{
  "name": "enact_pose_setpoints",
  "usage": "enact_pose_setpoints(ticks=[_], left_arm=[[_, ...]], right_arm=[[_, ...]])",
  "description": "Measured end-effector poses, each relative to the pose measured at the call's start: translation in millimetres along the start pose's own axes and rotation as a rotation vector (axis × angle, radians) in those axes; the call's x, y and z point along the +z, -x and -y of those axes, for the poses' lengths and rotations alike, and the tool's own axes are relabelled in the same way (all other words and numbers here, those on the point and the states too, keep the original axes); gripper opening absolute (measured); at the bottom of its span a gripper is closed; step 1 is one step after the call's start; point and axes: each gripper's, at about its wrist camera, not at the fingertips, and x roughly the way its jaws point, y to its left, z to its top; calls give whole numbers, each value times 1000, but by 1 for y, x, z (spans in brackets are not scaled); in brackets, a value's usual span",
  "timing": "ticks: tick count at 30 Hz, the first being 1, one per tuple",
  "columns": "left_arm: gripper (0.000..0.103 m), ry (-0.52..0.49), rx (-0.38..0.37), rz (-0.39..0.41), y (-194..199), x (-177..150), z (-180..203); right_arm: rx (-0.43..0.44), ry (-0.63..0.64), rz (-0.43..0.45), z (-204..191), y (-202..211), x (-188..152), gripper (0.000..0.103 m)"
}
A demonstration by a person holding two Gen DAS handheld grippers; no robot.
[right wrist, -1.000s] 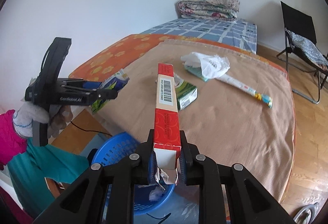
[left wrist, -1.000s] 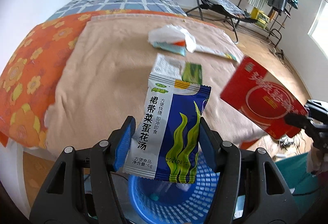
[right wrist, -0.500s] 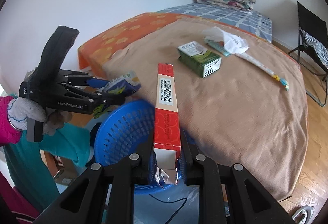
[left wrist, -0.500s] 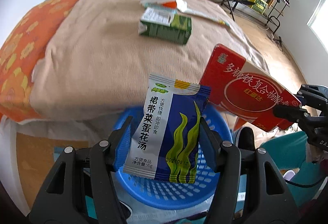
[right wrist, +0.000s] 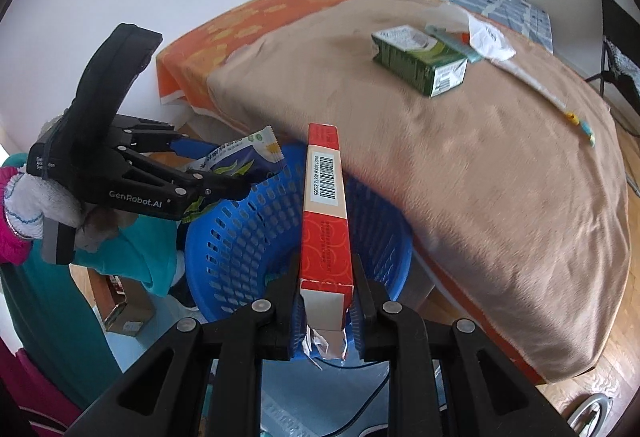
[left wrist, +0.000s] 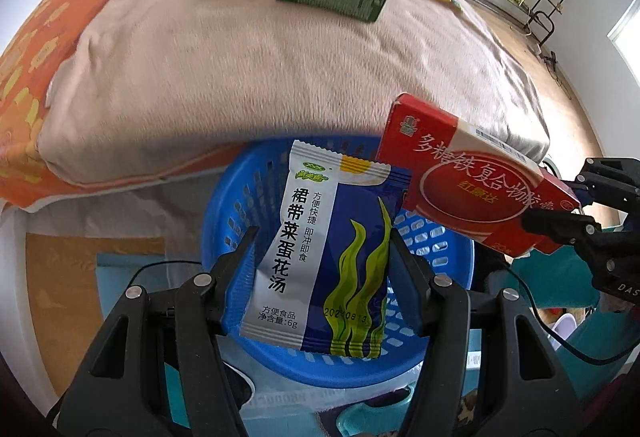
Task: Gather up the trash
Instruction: 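Open both tools dropping the packet and red box into the basket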
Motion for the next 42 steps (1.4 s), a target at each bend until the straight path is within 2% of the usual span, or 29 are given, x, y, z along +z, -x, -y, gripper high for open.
enact_pose_setpoints(ticks=[15, 17, 19, 23, 28, 32, 35, 39, 42], left_arm=[[65, 16, -6, -40, -11, -1, -2], [71, 21, -3, -48, -13, -1, -2], [71, 21, -5, -48, -14, 0, -1], [71, 18, -3, -42, -12, -1, 0], [71, 18, -2, -40, -10, 0, 0], [71, 18, 1, -34, -8, 1, 1], [71, 20, 0, -28, -5, 3, 1], [71, 27, -4, -22, -3, 7, 3], [71, 30, -16, -15, 0, 14, 6]], right_arm=[[-9, -39, -23, 5, -12, 4, 25], [-9, -46, -23, 7, -12, 5, 26], [-9, -52, -20, 8, -12, 6, 28], [-18, -56, -11, 8, -10, 7, 49], [-26, -61, -6, 9, -9, 8, 52], [-38, -67, 7, 10, -6, 9, 69], [-46, -70, 21, 12, -2, 11, 71], [-53, -84, 36, 15, 1, 13, 84], [-68, -92, 46, 18, 4, 16, 86]])
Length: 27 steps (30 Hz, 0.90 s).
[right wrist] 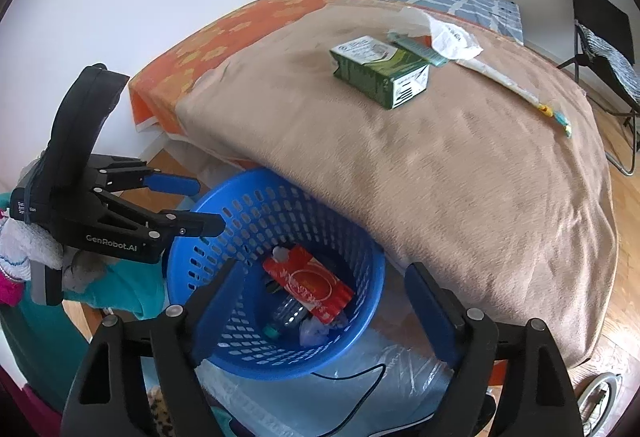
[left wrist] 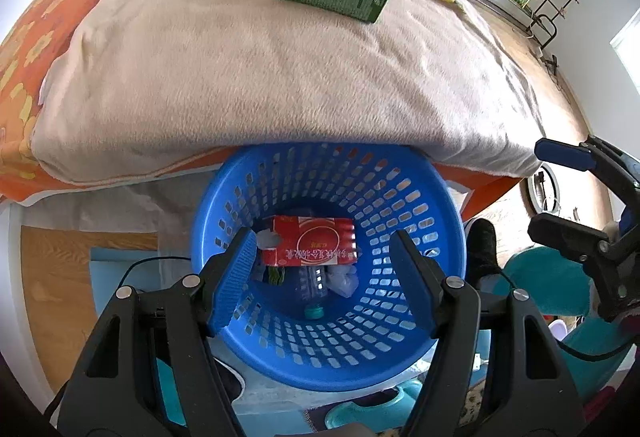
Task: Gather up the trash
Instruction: 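Open both tools dropping the packet and red box into the basket, then move both tools back over the blanket toward the milk carton and tube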
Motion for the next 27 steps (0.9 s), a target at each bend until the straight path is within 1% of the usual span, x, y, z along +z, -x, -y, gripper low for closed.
enact_pose_setpoints(ticks=[2, 7, 12, 14, 18, 20, 24, 27], left_arm=[[71, -2, -9, 6, 3, 6, 2], [72, -17, 3, 39, 13, 25, 8], [74, 0, -12, 70, 22, 47, 12], [77, 7, -16, 83, 25, 56, 14], [77, 21, -34, 100, 29, 76, 19], [77, 34, -45, 103, 29, 83, 20], [77, 83, -90, 100, 27, 105, 21], [77, 115, -106, 111, 24, 123, 21]], right_arm=[[-15, -7, 8, 4, 3, 3, 89], [-8, -48, 35, 18, 11, 13, 89], [-23, -89, 69, 35, 22, 23, 89], [-29, -114, 85, 45, 28, 30, 89], [-47, -151, 118, 64, 38, 43, 90], [-60, -171, 136, 76, 44, 51, 90], [-47, -214, 153, 100, 50, 66, 90], [-80, -216, 167, 117, 53, 78, 90]])
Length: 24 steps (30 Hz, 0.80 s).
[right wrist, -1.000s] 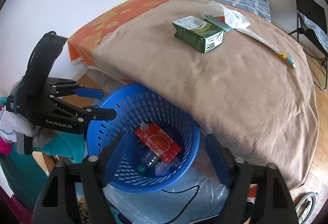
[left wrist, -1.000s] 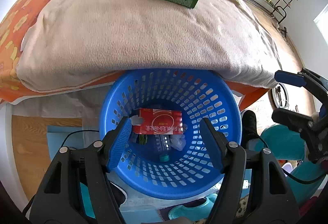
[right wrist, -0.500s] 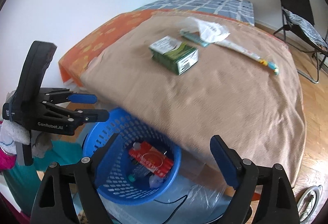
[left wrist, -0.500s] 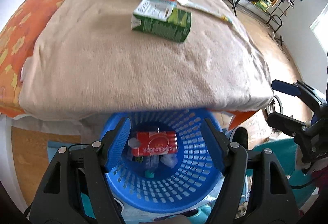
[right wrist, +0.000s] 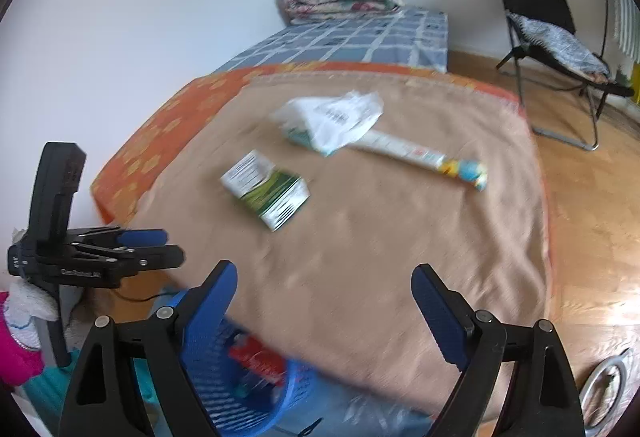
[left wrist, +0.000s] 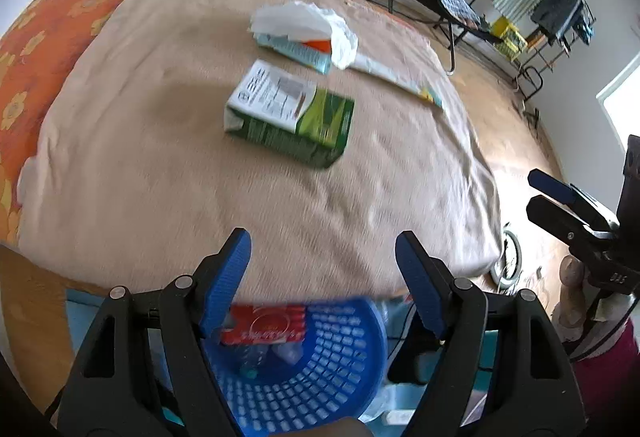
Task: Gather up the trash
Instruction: 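Move both tools back over the blanket toward the milk carton and tube, then grasp the milk carton with the left tool while the right tool grasps the white tube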
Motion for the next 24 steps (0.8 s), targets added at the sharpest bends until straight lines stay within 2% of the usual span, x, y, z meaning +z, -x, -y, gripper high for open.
enact_pose_setpoints(ticks=[5, 10, 20, 24], left_arm=[[77, 54, 4, 30, -10, 28, -1], [77, 148, -1, -2, -35, 49, -13], [77, 343, -33, -46, -79, 81, -40], [78, 340, -8, -48, -93, 90, -38]], right_arm=[[-27, -44, 32, 30, -6, 26, 90], [-58, -67, 49, 49, -13, 43, 90], [-56, -112, 23, 74, -41, 60, 90], [-62, -153, 15, 90, -58, 69, 91]])
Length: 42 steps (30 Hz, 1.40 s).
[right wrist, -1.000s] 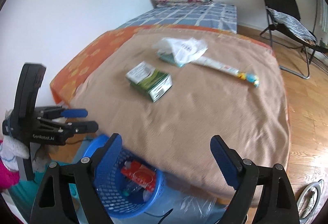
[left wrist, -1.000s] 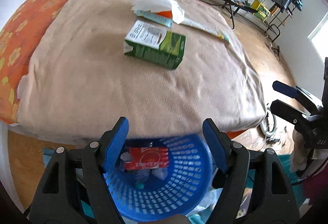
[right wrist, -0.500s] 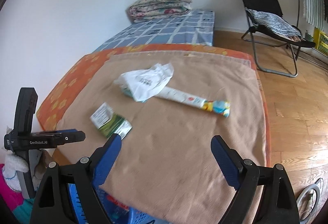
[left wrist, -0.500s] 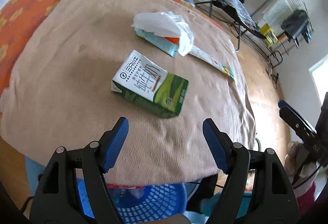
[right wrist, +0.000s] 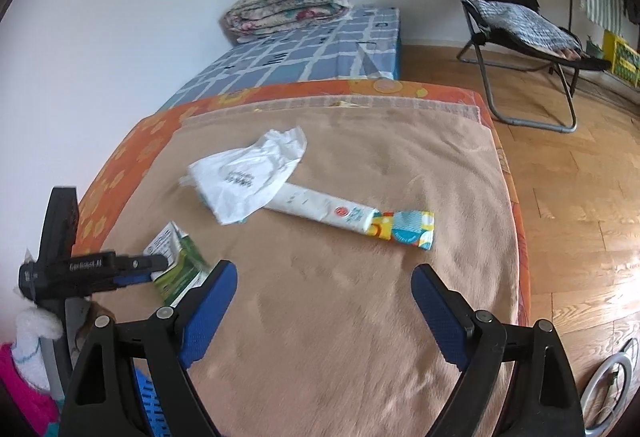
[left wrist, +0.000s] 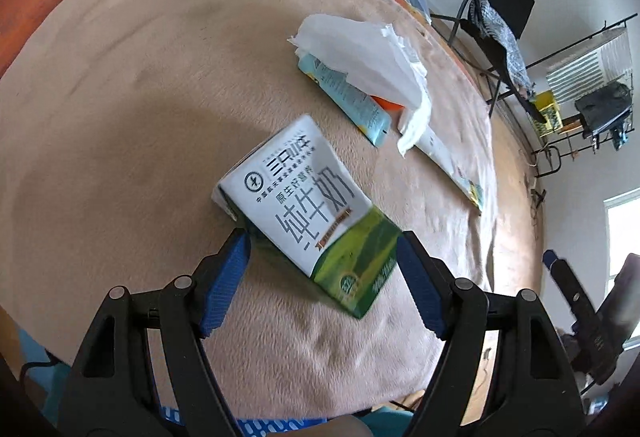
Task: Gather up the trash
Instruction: 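Grasp the milk carton with the left tool while the right tool grasps the white tube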
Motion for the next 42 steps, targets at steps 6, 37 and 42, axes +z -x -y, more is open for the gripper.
enact_pose_setpoints(ticks=[6, 37, 42], left_arm=[[78, -79, 64, 29, -18, 11, 24], [68, -209, 161, 18, -42, 12, 21], [68, -202, 165, 20, -34, 10, 8]], right_arm=[[10, -16, -20, 11, -28, 19, 90], [43, 162, -233, -13, -164, 34, 79], [-60, 301, -255, -40, -165, 21, 61]])
